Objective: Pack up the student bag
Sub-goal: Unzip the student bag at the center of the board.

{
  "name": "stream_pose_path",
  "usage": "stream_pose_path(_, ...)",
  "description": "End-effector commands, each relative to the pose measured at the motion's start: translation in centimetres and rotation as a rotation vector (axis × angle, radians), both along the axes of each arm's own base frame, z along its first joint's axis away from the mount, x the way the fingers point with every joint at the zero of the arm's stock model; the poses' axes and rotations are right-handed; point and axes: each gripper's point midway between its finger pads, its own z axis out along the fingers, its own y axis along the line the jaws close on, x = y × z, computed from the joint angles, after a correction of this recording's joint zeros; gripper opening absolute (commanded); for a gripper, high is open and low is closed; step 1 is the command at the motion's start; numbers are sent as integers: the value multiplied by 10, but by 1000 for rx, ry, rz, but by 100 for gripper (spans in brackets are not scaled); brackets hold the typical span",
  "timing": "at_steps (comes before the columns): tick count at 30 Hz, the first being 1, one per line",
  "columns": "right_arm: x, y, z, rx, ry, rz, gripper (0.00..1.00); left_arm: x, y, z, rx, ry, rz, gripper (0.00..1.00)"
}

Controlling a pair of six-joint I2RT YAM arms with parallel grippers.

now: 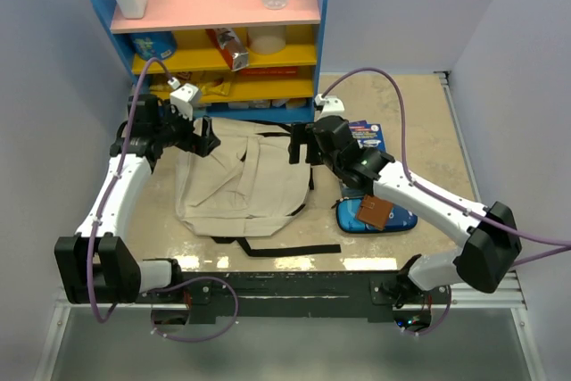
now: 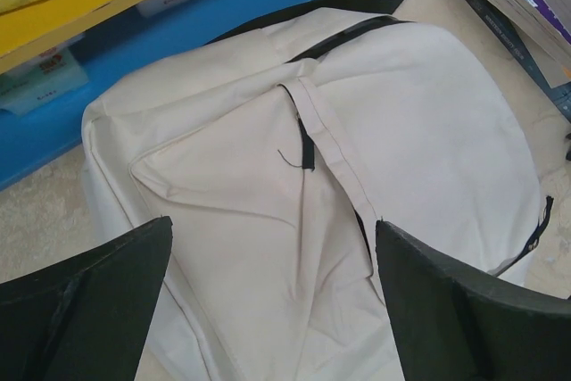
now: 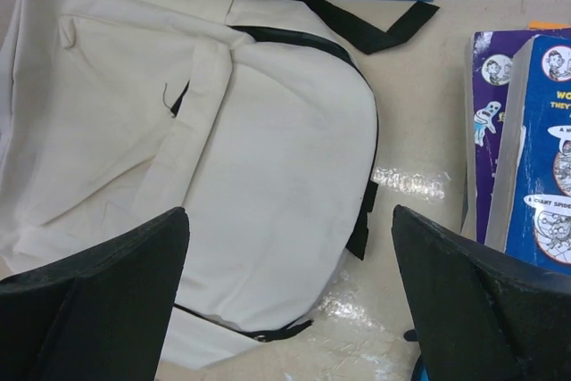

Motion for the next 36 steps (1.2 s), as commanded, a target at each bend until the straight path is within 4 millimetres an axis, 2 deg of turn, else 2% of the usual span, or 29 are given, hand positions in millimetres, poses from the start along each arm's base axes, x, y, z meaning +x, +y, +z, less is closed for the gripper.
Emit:
stream_pose_path(1,5,12,19,33,-49,3,99,5,-5,2,-7,-30,-36,100)
stream_pose_path(7,11,40,-1,47,-14,44,99,11,-7,-3,-8,-27,-53,100)
stream_pose_path(10,17,57,-16,49,5,52,99,15,-7,-7,-7,-28,-56,100)
stream_pose_path(11,21,63,-26,37,21,49,99,15,-8,-8,-7,-26,-60,100)
stream_pose_path(14,26,79,-36,41,25,55,98,18,-8,-16,-7,-14,-64,100)
stream_pose_path(16,28,91,-55,10,48,57,98,23,-7,-22,-5,-6,-59,100)
stream_pose_path(17,33,97,-51,12,36,51,98,25,-7,-22,-4,-7,-60,100)
stream_pose_path(18,33,102,-67,-15,53,50,97,28,-7,-27,-3,2,-64,100)
stream_pose_path(20,36,114,-68,-28,38,49,97,31,-6,-31,1,4,-64,100)
stream_pose_path(22,38,120,-90,-59,65,45,96,36,-6,-38,2,12,-66,100)
stream_pose_path(24,42,129,-93,-53,69,43,95,38,-6,-46,6,24,-70,100)
stream_pose_path(25,43,133,-102,-59,75,43,95,39,-5,-51,14,28,-75,100)
stream_pose_path(31,53,145,-119,-62,67,31,91,41,1,-75,56,47,-72,96)
stream_pose_path(36,56,154,-130,-57,76,43,86,42,3,-82,73,42,-76,94)
